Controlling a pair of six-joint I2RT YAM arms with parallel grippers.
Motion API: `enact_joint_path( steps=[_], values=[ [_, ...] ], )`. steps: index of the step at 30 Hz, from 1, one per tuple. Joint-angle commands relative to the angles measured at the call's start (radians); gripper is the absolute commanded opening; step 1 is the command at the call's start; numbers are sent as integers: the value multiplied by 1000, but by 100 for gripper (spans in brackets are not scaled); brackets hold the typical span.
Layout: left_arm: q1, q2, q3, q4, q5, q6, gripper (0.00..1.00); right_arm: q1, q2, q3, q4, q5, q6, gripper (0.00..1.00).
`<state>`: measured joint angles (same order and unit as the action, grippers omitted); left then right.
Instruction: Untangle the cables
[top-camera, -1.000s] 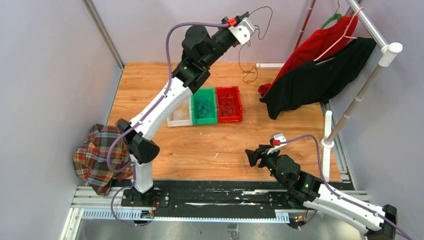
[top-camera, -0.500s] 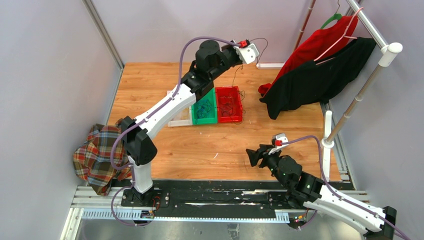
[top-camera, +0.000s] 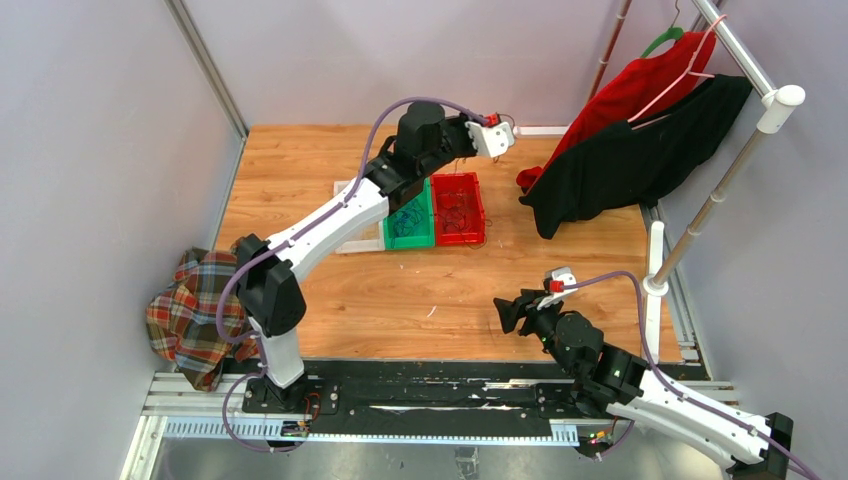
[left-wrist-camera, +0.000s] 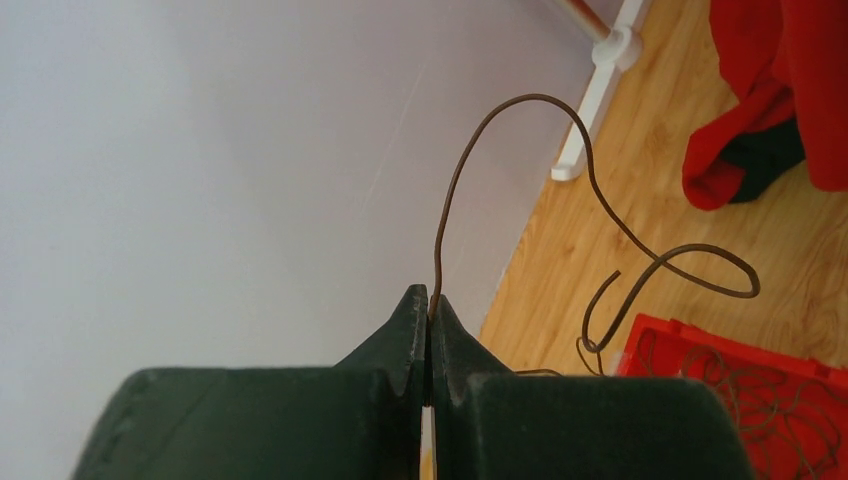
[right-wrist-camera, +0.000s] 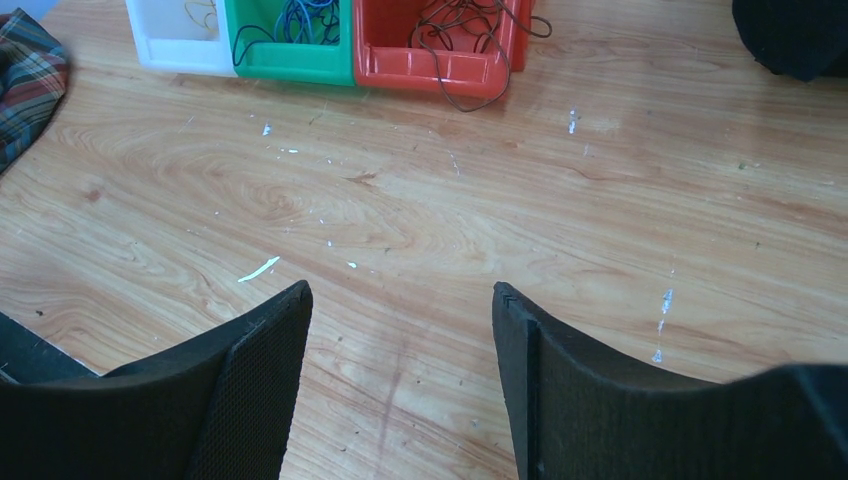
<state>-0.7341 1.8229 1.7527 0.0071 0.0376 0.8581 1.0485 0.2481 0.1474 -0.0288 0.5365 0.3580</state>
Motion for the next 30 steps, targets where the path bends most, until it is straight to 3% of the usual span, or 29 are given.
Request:
enact_joint_path(
  steps=[1, 7, 14, 19, 30],
  values=[
    [6, -55, -29, -61, -51, 64, 0, -10, 5, 17, -6, 31, -13, 66],
    [6, -16, -28, -178, -69, 23, 1, -9, 21, 19, 4, 28, -14, 66],
    [6, 77, 8, -274, 85, -160, 0, -10, 55, 40, 1, 43, -26, 66],
    [10, 173, 42, -364, 106, -156, 0, -11, 72, 53, 1, 67, -31, 66],
    [74, 259, -75, -207, -28, -152, 0, -50, 186, 67, 11, 42, 18, 67]
  ],
)
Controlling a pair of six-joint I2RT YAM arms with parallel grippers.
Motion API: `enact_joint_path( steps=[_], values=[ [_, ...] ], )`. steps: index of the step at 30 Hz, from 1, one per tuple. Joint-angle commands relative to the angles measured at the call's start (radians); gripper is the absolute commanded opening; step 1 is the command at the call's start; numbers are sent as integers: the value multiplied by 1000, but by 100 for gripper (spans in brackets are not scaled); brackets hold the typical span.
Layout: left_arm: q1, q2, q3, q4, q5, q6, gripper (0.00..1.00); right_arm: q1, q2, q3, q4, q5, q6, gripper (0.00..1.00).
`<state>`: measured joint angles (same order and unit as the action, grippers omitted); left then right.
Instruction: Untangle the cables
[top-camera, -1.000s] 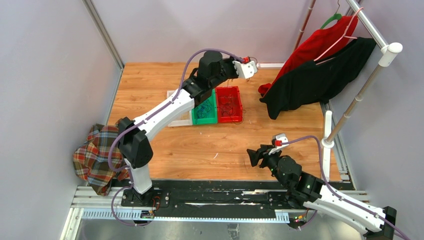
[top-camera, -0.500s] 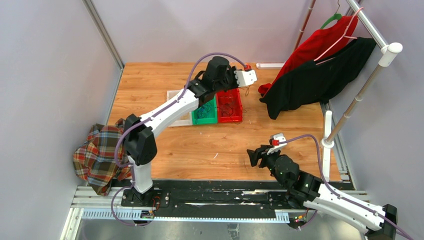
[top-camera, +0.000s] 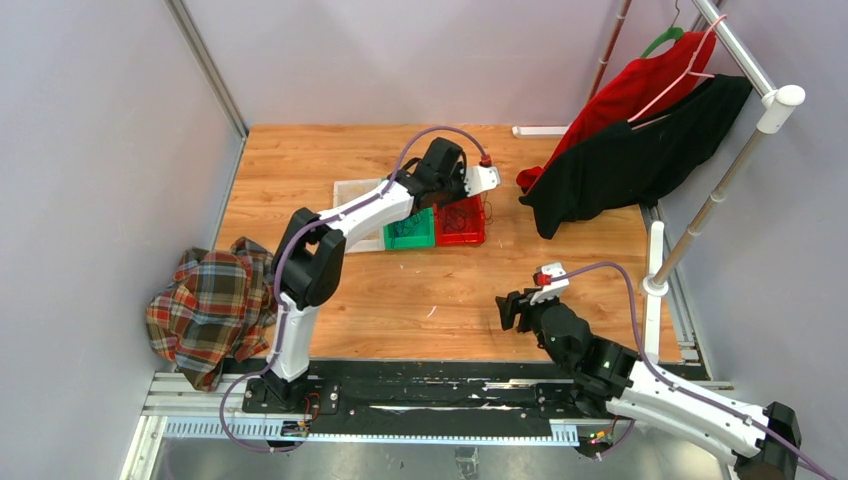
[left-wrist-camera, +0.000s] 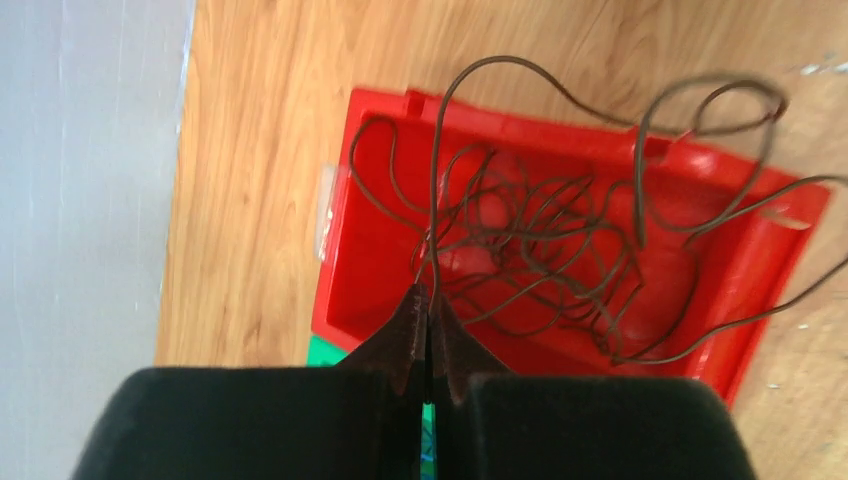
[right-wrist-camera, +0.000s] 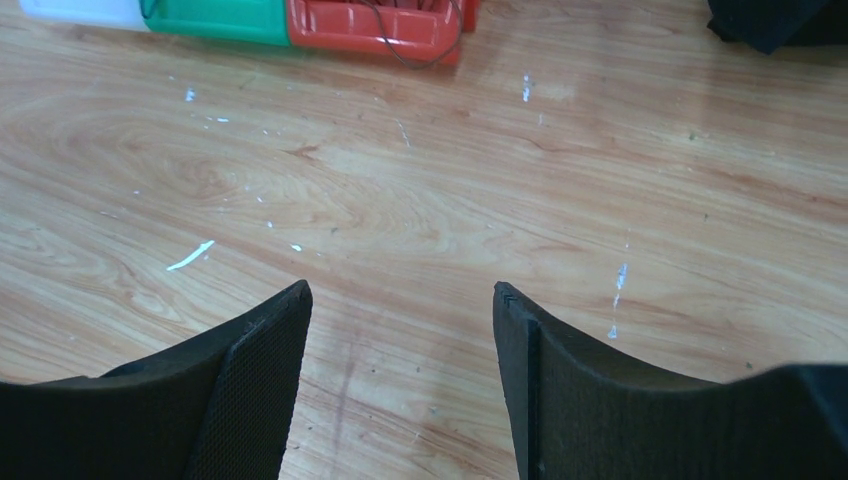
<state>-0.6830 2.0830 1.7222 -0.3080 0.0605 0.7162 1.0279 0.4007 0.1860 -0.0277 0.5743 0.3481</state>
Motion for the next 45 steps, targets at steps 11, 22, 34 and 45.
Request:
enact_joint_path(
  steps=[11, 22, 34, 45],
  values=[
    [9, 123, 13, 49, -22, 85, 1, -106, 128, 67, -19, -21, 63, 66],
    [46, 13, 196, -311, 162, -49, 99, -158, 238, 180, -87, 36, 45, 75],
    [177, -334, 345, -569, 253, -310, 98, -281, 316, 287, -50, 283, -86, 78],
    [644, -898, -754, 101, 322, -523, 98, -680, 485, 69, 475, 321, -284, 78]
  ],
)
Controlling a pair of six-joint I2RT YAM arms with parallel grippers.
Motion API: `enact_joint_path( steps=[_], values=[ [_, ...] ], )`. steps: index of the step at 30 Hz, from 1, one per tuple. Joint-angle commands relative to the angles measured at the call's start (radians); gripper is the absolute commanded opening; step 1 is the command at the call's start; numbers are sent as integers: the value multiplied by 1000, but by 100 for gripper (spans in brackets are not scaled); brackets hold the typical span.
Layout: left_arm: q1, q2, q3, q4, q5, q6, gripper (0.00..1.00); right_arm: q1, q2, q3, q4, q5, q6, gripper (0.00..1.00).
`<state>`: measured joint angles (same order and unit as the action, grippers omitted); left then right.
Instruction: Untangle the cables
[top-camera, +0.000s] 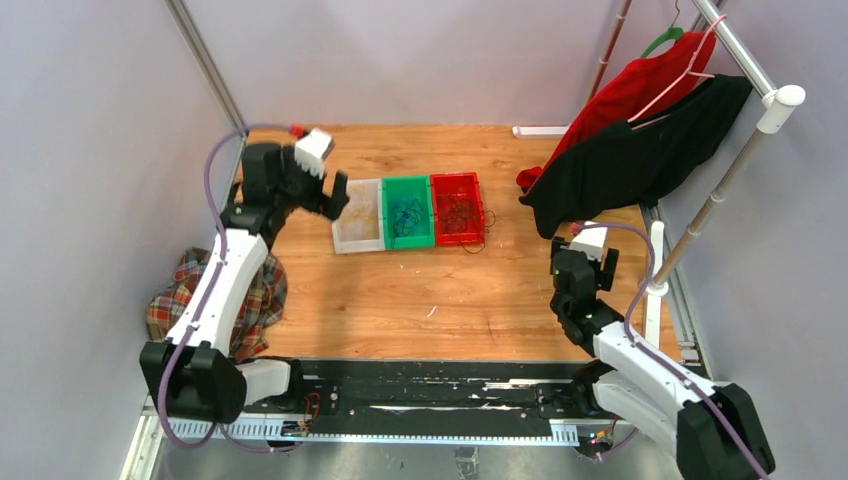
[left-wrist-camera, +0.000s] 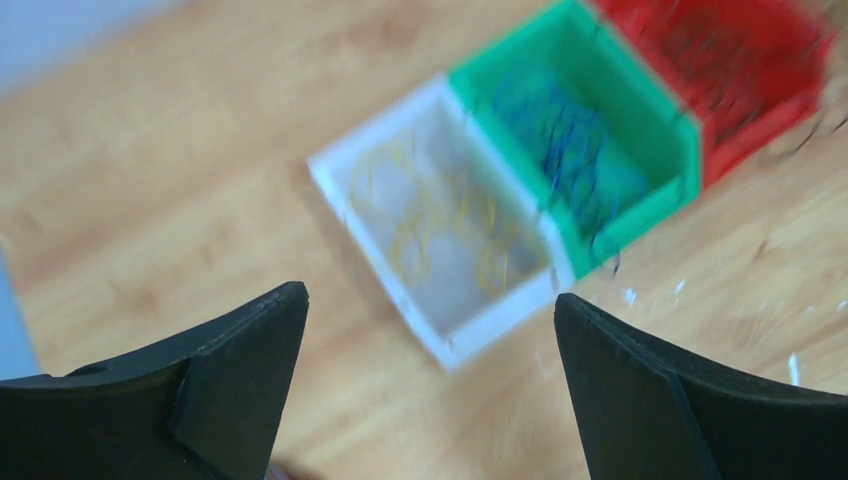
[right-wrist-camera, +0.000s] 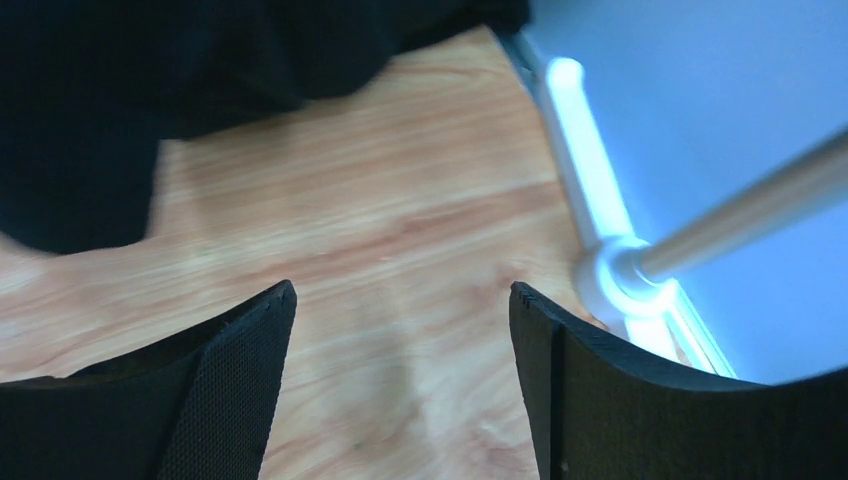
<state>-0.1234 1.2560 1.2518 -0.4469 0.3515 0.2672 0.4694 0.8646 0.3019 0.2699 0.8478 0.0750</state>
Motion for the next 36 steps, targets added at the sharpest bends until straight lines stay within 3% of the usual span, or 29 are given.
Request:
enact_joint_path(
  steps=[1, 6, 12, 15, 18, 21, 24, 25, 27, 28, 31, 33, 36],
  values=[
    [115, -87, -351, 282, 40, -84, 98, -154, 31, -64, 206, 30, 2, 78],
    [205, -112, -676, 552, 51, -105, 98, -278, 155, -125, 373, -4, 67, 78],
    [216, -92, -972, 1110, -41, -153, 98, -302, 317, -127, 614, -27, -12, 78],
    [217, -75, -990, 1202, -76, -177, 98, -304, 402, -139, 732, -68, -53, 78],
    [220, -34, -1040, 1359, -69, -235, 98, -304, 417, -126, 739, -97, -76, 78],
    [218, 78, -1101, 1631, -63, -268, 98, -304, 392, -160, 770, -195, -111, 78],
    [201, 24, -1103, 1521, -85, -224, 98, -303, 421, -199, 867, -374, -181, 78],
    [182, 41, -1131, 1581, -118, -210, 98, -304, 473, -199, 910, -455, -204, 78],
    [174, 172, -1188, 1879, -111, -245, 98, -300, 625, -202, 1138, -440, -260, 79],
    [178, 184, -1185, 1882, -99, -250, 98, -295, 634, -187, 1118, -413, -258, 79],
    [173, 71, -1081, 1509, -149, -209, 98, -351, 522, -70, 700, -458, -144, 79],
    [165, 141, -1093, 1645, -162, -245, 98, -382, 536, -79, 743, -474, -137, 79],
    [167, 101, -1081, 1551, -127, -212, 98, -379, 545, -90, 780, -495, -155, 79]
  ],
)
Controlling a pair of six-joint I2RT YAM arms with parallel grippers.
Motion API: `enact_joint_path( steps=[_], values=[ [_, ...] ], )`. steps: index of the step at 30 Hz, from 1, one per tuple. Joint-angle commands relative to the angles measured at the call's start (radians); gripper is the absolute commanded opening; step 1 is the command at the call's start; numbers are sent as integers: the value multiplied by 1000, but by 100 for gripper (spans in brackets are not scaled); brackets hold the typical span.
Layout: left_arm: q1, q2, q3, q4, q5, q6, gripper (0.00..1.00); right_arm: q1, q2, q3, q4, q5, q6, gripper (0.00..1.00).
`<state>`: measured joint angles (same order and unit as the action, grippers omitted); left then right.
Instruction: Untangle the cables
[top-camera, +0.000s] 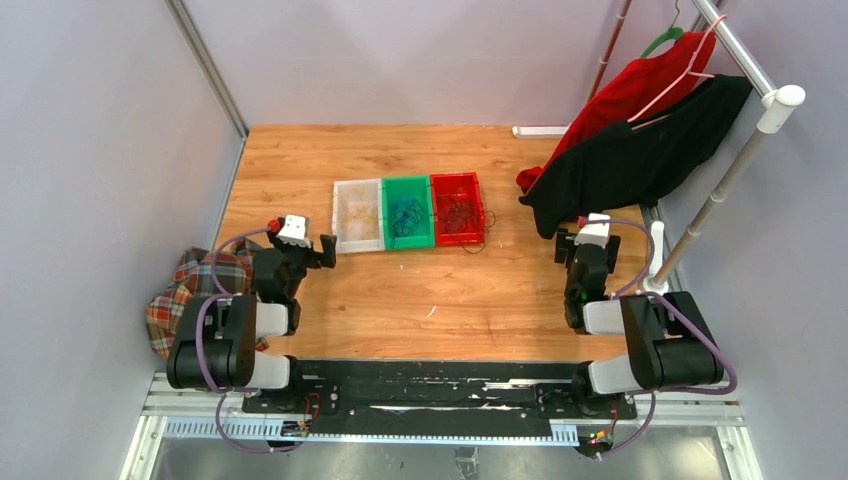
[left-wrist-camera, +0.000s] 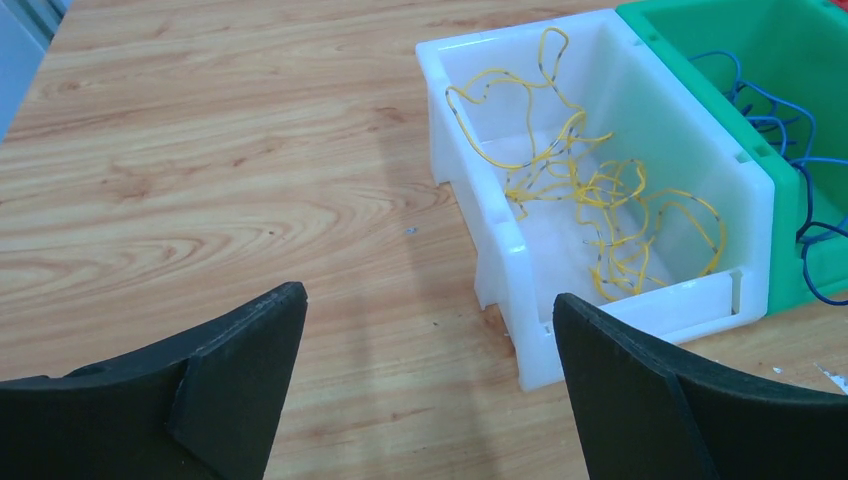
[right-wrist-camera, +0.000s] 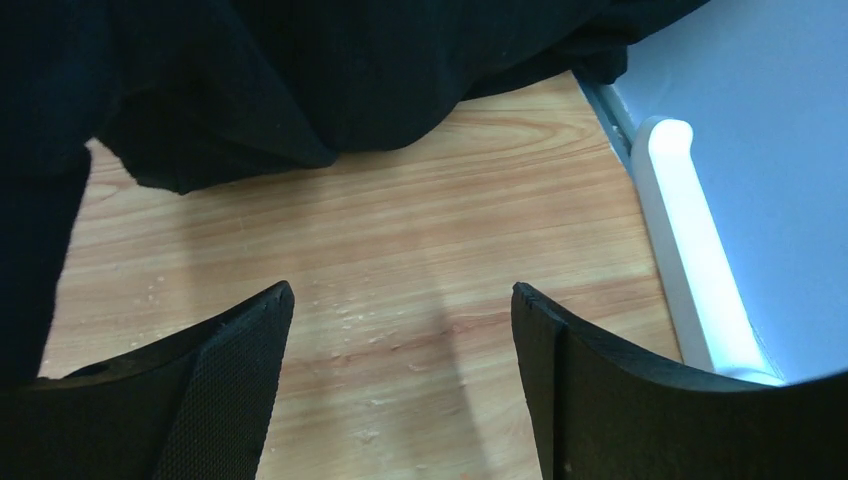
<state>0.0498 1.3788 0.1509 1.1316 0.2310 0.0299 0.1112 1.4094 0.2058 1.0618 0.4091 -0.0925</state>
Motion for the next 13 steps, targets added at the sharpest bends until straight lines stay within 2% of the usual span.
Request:
enact_joint_path(
  steps=[1, 3, 6, 13],
  values=[
    [-7, -10, 31, -32, -4, 21, 98, -21, 3, 6, -2, -57, 9, 79],
    [-8, 3, 8, 45, -1, 12, 98, -19, 5, -2, 16, -53, 9, 80],
    [-8, -8, 22, -6, 0, 17, 98, -21, 10, 4, 10, -52, 10, 80],
    [-8, -3, 21, 9, 2, 15, 98, -22, 9, 0, 13, -56, 10, 80]
  ],
)
